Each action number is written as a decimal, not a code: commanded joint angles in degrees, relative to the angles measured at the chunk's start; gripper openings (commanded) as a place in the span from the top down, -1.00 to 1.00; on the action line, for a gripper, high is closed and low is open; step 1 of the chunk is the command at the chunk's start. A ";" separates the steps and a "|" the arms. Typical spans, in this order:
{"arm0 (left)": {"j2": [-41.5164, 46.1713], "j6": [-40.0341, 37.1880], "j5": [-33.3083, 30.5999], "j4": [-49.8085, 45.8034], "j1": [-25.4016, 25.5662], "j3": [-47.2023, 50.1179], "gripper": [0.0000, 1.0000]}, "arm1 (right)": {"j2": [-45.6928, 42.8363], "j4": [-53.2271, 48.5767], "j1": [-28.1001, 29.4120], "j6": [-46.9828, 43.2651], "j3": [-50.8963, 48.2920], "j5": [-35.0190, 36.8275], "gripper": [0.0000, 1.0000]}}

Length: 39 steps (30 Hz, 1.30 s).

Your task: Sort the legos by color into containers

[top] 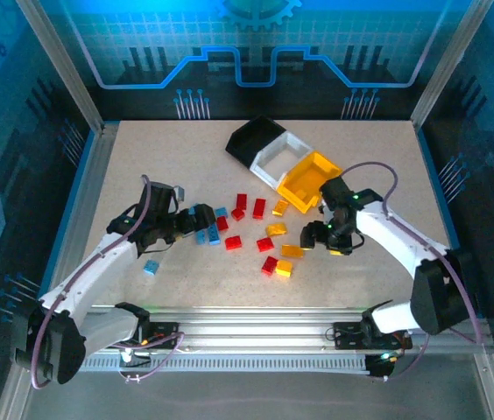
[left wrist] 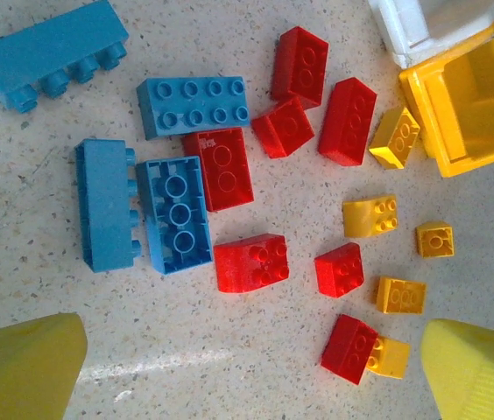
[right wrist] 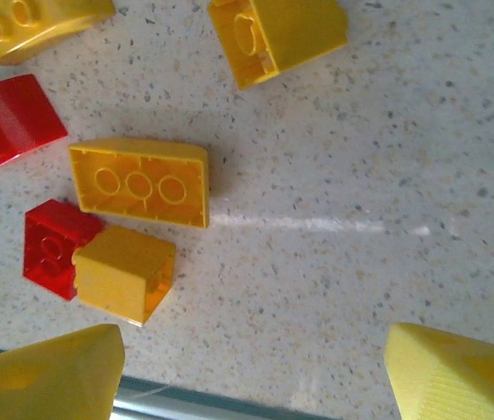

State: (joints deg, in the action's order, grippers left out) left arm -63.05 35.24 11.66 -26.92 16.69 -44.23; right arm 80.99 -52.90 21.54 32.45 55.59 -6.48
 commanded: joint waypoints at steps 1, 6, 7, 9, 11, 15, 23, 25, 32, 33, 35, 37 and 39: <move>1.34 -0.63 1.45 -2.58 0.36 -0.42 -0.98 | 4.77 2.34 1.48 1.11 3.03 3.71 -0.53; 0.58 -1.50 1.18 -3.92 0.34 -1.29 -0.98 | 13.36 1.90 1.66 -3.88 8.53 6.76 -0.40; 0.50 -1.50 1.04 -3.94 0.36 -1.32 -0.98 | 15.05 1.55 1.71 -4.96 9.60 7.21 -0.39; 0.47 -1.40 0.96 -3.71 0.25 -1.22 -0.98 | 17.62 1.23 1.84 -6.46 11.46 8.38 -0.37; 0.42 -1.15 0.76 -3.58 0.28 -1.08 -0.98 | 19.58 0.89 1.84 -7.59 13.03 9.22 -0.37; -0.05 -1.44 0.42 -3.67 0.21 -1.29 -0.98 | 23.05 0.44 1.84 -9.52 15.39 10.67 -0.34; -2.16 -1.15 0.64 -3.40 0.19 -2.34 -0.98 | 27.69 0.91 1.75 -11.15 17.33 10.97 -0.25; -2.50 -0.76 0.65 -3.23 0.18 -2.52 -0.98 | 28.14 1.05 1.75 -11.05 17.31 10.97 -0.23; -3.04 -0.75 0.45 -2.88 0.18 -2.70 -0.98 | 28.11 1.24 1.75 -10.54 16.27 11.09 -0.04; -3.12 -0.63 0.42 -2.81 0.19 -2.62 -0.98 | 27.84 1.29 1.70 -10.32 16.02 11.29 -0.02; -3.40 -0.36 0.53 -2.57 0.19 -2.70 -0.98 | 27.06 1.48 1.72 -10.08 15.39 11.79 0.07; -3.68 -0.10 0.58 -2.14 0.12 -2.67 -0.98 | 26.29 1.53 1.62 -10.00 15.03 12.05 0.14; -3.79 0.07 0.66 -1.83 0.18 -2.76 -0.98 | 25.37 1.17 1.61 -9.92 15.07 12.35 0.19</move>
State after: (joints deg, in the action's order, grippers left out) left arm -66.26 34.61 11.86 -29.28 16.67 -44.95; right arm 108.33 -50.94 22.57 22.26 71.55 4.49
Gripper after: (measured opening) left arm 0.990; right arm 0.414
